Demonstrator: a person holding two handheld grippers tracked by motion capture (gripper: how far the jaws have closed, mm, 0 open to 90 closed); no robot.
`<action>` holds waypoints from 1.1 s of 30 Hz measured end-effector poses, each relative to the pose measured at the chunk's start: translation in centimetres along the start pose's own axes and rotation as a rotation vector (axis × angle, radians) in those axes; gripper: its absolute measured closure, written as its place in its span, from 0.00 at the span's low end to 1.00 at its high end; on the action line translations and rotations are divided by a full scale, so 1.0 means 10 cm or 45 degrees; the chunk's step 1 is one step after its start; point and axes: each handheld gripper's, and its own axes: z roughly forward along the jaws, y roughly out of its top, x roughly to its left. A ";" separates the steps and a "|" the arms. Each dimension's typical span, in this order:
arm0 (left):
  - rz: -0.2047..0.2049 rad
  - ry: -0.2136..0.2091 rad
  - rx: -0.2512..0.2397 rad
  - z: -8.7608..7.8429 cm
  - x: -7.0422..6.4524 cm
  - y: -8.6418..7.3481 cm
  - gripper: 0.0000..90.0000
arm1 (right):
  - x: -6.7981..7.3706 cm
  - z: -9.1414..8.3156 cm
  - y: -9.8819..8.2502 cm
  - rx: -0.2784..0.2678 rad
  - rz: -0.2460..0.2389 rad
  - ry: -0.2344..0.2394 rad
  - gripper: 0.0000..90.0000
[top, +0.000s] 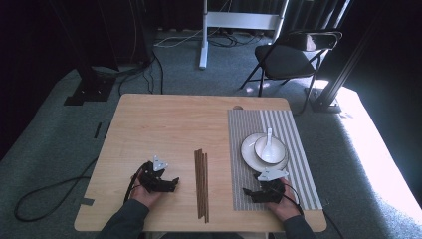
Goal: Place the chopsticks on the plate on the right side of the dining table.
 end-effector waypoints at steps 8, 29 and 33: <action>-0.020 0.017 0.000 -0.02 -0.02 -0.01 0.15 | -0.01 0.01 0.00 0.011 0.017 -0.021 0.22; -0.078 0.024 -0.019 -0.16 0.02 0.03 0.35 | 0.00 0.01 0.00 0.009 0.009 -0.026 0.23; -0.094 0.012 -0.037 -0.19 0.03 0.04 0.37 | 0.00 0.01 0.00 0.011 0.013 -0.024 0.22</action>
